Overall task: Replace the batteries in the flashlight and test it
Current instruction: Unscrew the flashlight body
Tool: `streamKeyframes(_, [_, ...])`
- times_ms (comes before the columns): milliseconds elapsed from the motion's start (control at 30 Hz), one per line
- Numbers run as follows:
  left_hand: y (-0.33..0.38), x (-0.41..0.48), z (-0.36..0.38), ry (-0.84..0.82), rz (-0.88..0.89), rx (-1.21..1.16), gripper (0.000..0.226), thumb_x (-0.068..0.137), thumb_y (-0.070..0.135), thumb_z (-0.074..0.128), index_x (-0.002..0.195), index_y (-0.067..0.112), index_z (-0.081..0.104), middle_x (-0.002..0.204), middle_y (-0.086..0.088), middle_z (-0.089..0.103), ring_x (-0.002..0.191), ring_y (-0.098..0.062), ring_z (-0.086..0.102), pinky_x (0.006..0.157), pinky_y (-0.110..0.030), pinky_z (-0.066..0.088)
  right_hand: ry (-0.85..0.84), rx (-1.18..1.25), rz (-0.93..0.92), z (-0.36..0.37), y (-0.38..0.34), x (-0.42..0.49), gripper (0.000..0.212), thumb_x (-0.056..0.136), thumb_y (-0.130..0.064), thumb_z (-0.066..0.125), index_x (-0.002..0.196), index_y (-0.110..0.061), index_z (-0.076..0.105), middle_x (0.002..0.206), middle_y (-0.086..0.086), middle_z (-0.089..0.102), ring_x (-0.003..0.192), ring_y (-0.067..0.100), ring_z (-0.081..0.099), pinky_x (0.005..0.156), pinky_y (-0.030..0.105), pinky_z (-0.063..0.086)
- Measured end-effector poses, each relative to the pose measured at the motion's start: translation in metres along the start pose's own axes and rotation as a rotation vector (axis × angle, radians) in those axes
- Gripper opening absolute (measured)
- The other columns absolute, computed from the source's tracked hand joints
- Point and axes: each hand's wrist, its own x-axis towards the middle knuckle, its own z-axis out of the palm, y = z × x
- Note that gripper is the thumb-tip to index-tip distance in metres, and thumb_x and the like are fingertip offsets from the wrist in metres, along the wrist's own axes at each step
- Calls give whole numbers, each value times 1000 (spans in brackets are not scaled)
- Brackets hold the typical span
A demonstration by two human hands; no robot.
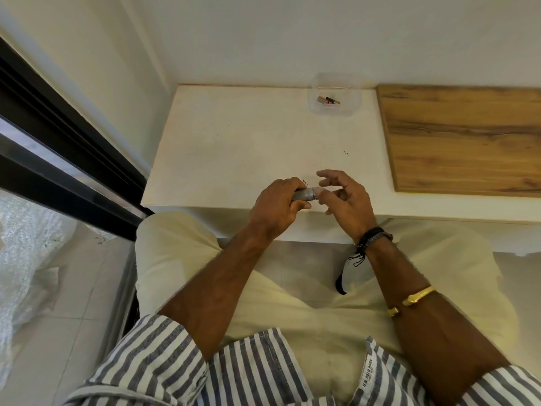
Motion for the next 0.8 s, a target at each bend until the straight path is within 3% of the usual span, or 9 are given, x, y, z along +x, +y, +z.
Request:
streamKeyframes(100, [2,-1,1,-9,6,-9,31,91,33,70,116,16,62,107,-2,70,95,-19,58,84,-41,52,6,-61,25,2,1,0,17,96,-39,68,107,-27,72,93,-8,74,72,11,73,61,26,59])
streamKeyframes(200, [1,-1,1,-9,20,-10,31,90,33,70,114,15,62,105,-3,70,94,-20,59,82,-42,52,11,-76,-11,3,5,0,12,96,-28,70,104,-21,75,84,-7,74,69,7,71,61,24,60])
streamKeyframes(333, [1,0,1,-6,11,-20,30,90,32,70,112,14,63,103,-2,70,92,-21,59,81,-43,51,-7,-95,-61,3,4,0,20,90,-10,74,108,-20,76,94,-6,73,87,8,68,82,30,60])
streamKeyframes(433, [1,0,1,-7,8,-21,31,89,31,71,113,14,63,103,-2,70,92,-21,59,81,-43,51,-29,-72,-96,0,0,-1,30,86,1,75,106,-20,74,104,-3,73,97,11,69,90,35,60])
streamKeyframes(500, [0,0,1,-3,7,-22,30,89,30,71,114,14,63,104,-3,70,91,-21,59,80,-43,51,-53,-43,-92,0,-3,-1,38,85,-3,77,116,-23,70,115,-4,71,103,8,69,88,32,61])
streamKeyframes(567, [0,0,0,4,11,-28,29,90,30,70,113,14,63,103,-3,70,91,-20,59,80,-42,51,-53,-28,-18,1,-5,-1,43,88,-21,78,127,-33,64,123,-9,66,104,4,67,83,22,59])
streamKeyframes(667, [1,0,0,0,20,-26,29,90,31,70,112,14,63,102,-2,70,91,-21,60,80,-42,51,-18,-68,29,2,-3,0,22,96,-37,69,116,-29,70,105,-7,74,90,8,71,74,28,57])
streamKeyframes(733, [1,0,0,-7,19,-18,29,89,32,71,111,14,63,102,-2,70,91,-20,59,79,-42,51,-19,-88,16,1,-1,-1,13,97,-32,68,106,-25,75,91,-6,76,79,10,73,69,33,58])
streamKeyframes(800, [1,0,1,-7,19,-22,29,89,32,71,110,14,63,101,-1,70,91,-20,59,79,-42,51,-19,-96,-9,0,0,0,14,95,-24,71,107,-18,76,89,-1,76,80,16,73,74,39,62])
